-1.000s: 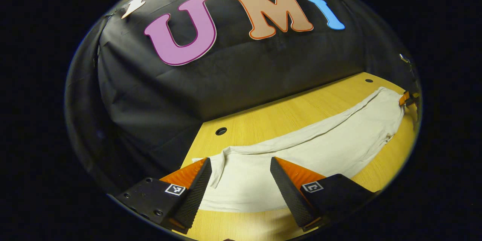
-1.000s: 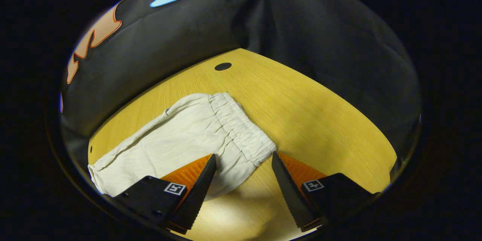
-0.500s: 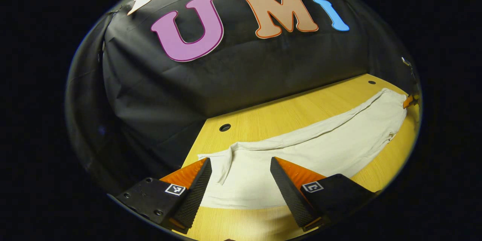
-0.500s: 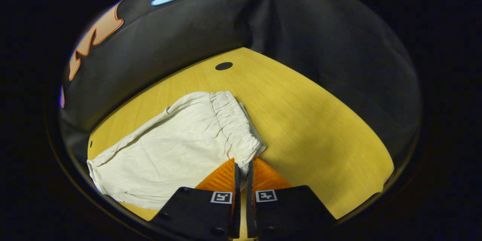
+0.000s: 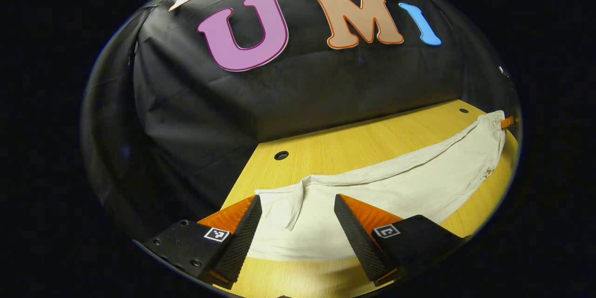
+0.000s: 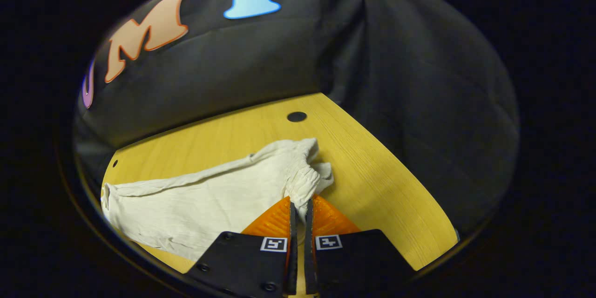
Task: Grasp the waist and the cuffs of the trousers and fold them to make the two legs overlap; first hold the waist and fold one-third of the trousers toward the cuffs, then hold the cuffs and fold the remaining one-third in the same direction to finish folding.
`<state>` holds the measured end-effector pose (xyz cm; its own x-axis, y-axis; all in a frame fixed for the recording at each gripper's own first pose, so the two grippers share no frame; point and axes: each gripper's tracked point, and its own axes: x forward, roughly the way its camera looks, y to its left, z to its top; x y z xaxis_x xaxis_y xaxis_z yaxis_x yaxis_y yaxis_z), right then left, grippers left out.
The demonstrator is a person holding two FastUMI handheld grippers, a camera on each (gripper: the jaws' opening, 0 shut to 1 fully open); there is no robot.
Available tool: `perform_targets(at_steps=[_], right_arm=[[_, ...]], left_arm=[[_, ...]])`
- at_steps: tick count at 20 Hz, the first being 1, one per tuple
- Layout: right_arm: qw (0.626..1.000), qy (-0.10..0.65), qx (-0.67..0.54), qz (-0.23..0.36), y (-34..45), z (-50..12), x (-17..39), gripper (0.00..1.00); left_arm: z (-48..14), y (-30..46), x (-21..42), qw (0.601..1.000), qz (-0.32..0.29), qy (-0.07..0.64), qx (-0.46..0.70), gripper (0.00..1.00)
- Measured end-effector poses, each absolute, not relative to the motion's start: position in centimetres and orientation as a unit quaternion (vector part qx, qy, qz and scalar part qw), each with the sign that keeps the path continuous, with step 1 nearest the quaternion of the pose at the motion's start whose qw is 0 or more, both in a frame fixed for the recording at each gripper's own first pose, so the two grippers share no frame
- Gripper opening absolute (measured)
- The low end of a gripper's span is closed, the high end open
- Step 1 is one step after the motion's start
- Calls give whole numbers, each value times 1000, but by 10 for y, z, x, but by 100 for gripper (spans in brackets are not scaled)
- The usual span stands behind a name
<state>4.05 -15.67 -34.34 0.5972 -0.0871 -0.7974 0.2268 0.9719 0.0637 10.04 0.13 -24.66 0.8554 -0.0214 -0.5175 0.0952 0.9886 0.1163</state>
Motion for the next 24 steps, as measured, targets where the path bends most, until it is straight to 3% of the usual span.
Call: perform_targets(at_steps=[1,2,7,8,9,12,21,22,24], right_arm=[[897,431,70,-71,-154,-333,42,3],[903,421,61,-53,-149,-320,45,8],[924,381,18,33,-132,-251,56,8],[926,374,13,47,-131,-234,58,3],[928,367,10,60,-133,-216,57,8],[933,347,4,96,-127,-183,59,8],[928,319,20,194,-121,-99,64,8],[924,322,20,205,-121,-97,62,3],[917,327,11,227,-123,-94,63,8]], left_arm=[[-247,2,101,961,-28,267,68,95],[-248,3,100,961,-27,268,66,96],[-254,11,100,961,-17,271,52,96],[-255,14,98,961,-14,273,49,96],[-257,17,96,960,-12,274,46,96],[-260,29,92,960,-2,277,41,96],[-270,76,70,955,34,292,32,96],[-270,82,66,955,38,293,32,96],[-272,93,61,954,46,296,32,96]])
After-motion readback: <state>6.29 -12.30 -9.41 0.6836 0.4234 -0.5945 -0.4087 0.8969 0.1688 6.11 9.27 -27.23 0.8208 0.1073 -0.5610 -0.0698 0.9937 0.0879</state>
